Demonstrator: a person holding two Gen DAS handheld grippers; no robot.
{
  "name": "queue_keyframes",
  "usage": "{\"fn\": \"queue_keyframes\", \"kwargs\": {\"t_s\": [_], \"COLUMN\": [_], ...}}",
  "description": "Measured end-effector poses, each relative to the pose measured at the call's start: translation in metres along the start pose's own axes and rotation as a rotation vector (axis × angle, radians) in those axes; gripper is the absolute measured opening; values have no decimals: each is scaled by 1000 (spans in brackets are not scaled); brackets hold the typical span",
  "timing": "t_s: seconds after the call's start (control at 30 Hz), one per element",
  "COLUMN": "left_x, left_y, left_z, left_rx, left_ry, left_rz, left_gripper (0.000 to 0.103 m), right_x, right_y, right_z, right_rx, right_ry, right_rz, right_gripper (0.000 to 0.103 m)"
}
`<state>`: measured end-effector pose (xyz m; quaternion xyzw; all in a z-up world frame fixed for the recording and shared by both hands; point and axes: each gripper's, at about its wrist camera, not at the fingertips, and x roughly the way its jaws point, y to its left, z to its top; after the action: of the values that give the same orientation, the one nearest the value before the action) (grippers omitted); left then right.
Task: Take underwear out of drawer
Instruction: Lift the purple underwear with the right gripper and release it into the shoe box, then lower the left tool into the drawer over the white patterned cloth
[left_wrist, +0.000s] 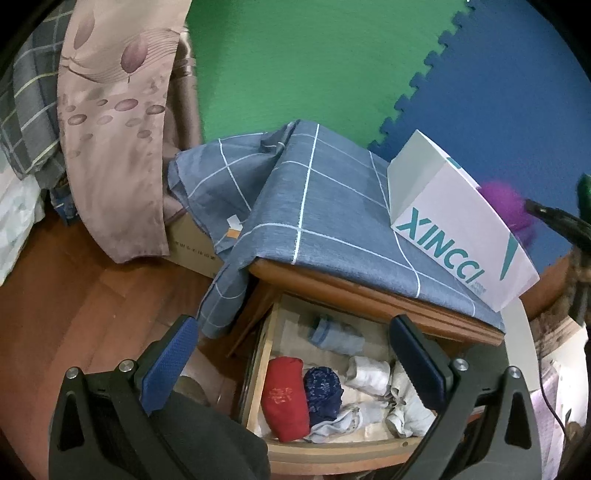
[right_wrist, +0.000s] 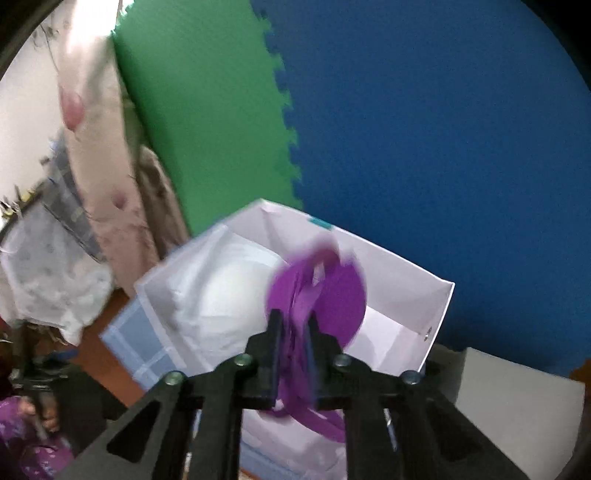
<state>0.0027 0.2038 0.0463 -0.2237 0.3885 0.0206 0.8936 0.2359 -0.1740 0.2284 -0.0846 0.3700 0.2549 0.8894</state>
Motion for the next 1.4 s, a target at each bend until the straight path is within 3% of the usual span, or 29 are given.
{"fn": "queue_keyframes", "kwargs": {"t_s": [0.13,0.2,0.33,0.47,0.6,0.73,0.9,1.0,1.1,1.17,1.23,1.3,1.4], "left_x": [1,0,0,-1,-1,2,7,12,16,19,23,27,37], "left_y": [-2,-2,-1,-1,-6,-15,-32,-49,-67,-82,-95,-105,-124], "left_z": [-1,-1,-2,-3,-5,-8,-13,-21,-32,-43,-54,-64,-79], "left_rx": [15,14,13,18,47,91,181,271,370,457,530,589,663], "left_ry": [3,3,3,-1,-10,-6,12,33,53,63,85,105,150], "left_rz": [3,-2,-4,2,13,26,34,50,60,67,65,57,35], "left_gripper": [102,102,102,102,102,102,102,102,102,102,102,102,102], "right_x": [38,50,42,3,-46,-80,-98,-102,-114,-128,-135,-139,-137], "right_y": [1,1,7,20,42,48,30,19,14,19,26,32,38], "right_z": [0,0,-6,-22,-65,-124,-199,-227,-247,-253,-257,-260,-260], "right_rx": [-32,-21,6,8,-53,-105,-14,31,84,77,68,53,24], "right_ry": [71,84,38,-69,-192,-255,-287,-276,-301,-377,-409,-422,-383], "right_rz": [-61,-51,-17,25,-27,-144,-262,-313,-357,-401,-444,-476,-435], "right_gripper": [10,10,10,11,12,28,29,32,46,70,87,88,91]}}
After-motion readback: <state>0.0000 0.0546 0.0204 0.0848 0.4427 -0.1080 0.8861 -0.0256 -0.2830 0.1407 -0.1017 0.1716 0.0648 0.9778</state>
